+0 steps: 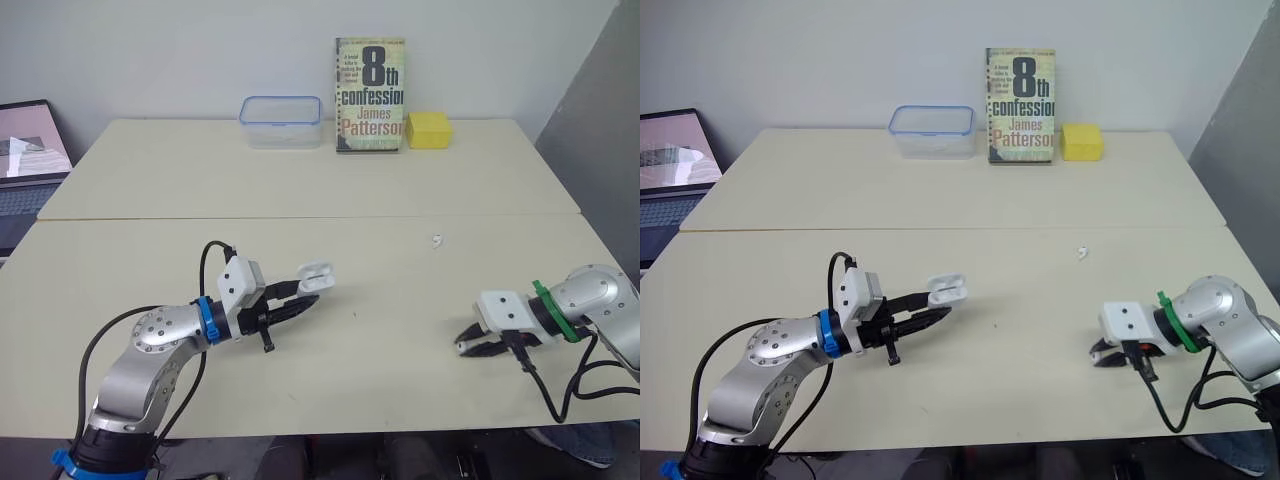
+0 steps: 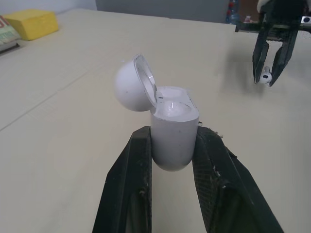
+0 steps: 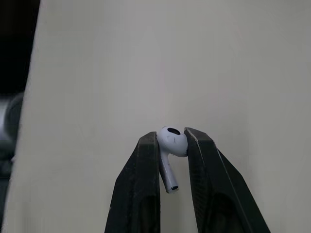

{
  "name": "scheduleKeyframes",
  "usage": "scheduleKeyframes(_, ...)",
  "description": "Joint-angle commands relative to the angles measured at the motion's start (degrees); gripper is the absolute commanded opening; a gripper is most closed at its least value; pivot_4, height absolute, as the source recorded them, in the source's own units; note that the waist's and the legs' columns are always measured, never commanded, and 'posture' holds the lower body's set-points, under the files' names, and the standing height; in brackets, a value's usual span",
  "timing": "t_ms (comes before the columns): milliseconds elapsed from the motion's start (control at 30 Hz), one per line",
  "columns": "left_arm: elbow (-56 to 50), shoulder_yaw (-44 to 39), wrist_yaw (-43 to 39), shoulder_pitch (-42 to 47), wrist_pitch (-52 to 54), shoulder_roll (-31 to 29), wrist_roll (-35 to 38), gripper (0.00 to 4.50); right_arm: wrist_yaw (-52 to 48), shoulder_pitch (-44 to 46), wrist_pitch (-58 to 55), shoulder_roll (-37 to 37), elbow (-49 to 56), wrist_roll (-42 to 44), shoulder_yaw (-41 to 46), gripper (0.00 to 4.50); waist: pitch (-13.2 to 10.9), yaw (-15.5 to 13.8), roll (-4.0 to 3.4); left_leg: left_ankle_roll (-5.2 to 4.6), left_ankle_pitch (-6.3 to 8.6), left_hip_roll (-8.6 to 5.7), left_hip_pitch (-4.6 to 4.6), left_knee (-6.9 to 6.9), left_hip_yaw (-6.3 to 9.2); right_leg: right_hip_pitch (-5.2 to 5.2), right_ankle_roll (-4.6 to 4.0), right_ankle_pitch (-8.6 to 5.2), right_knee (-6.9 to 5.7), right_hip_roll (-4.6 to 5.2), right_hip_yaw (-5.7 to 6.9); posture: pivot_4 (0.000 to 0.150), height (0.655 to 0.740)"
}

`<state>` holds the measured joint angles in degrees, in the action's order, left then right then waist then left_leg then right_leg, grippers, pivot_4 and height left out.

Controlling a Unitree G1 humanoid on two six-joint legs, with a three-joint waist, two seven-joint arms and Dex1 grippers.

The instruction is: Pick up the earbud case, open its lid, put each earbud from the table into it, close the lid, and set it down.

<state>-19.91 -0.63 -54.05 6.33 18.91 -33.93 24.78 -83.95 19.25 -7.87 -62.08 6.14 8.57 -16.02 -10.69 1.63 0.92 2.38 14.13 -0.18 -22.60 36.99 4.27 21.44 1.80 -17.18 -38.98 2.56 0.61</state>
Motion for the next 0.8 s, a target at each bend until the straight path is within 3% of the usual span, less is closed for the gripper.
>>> scheduleKeyframes(33, -3.5, -0.4, -0.1, -0.9, -0.1, -0.8, 1.3, 0.8, -3.0, 1.5, 4.3, 0.3, -1.9, -3.0, -2.2, 0.42, 0.0, 0.0, 0.0, 0.0, 0.0, -0.02, 0.02, 0.0, -0.01, 0.0, 0.0, 0.0, -0.01, 0.02, 0.0, 0.15, 0.74)
scheduleKeyframes(333, -5.2, -1.2, 0.2, -2.5, 0.9, -1.9, 2.2, 0.8, -3.4, 0.7, 2.3, 1.2, -1.0, -4.7, -3.3, 0.42, 0.0, 0.0, 0.0, 0.01, 0.0, -0.02, 0.08, 0.0, 0.01, -0.07, 0.0, 0.0, -0.01, 0.03, -0.01, 0.15, 0.74)
scheduleKeyframes(567, -5.1, -0.6, 1.0, -2.2, 1.0, -2.0, 2.4, 0.8, -2.9, 0.3, 4.3, 1.0, -1.1, -4.9, -2.3, 2.71, 0.0, 0.0, 0.04, 0.01, 0.0, 0.0, 0.25, -0.01, -0.01, -0.2, 0.0, 0.0, -0.01, 0.03, -0.02, 0.15, 0.74)
scheduleKeyframes(700, -4.8, -0.3, 1.4, -1.9, 1.0, -1.8, 2.3, 0.8, -3.6, 0.7, 0.6, -0.6, 2.3, -1.3, 0.7, 2.76, 0.0, 0.0, 0.02, 0.01, 0.0, -0.01, 0.37, -0.02, -0.04, -0.28, 0.0, 0.0, -0.01, 0.03, -0.04, 0.15, 0.74)
scheduleKeyframes(800, -4.5, -0.3, 1.8, -1.9, 0.9, -1.6, 2.1, 0.8, -3.2, -0.4, -8.6, -3.7, 9.9, 3.5, 4.4, 2.76, 0.0, -0.1, -0.04, 0.01, 0.0, -0.03, 0.25, -0.03, -0.03, -0.18, 0.0, 0.0, -0.01, 0.05, -0.05, 0.15, 0.74)
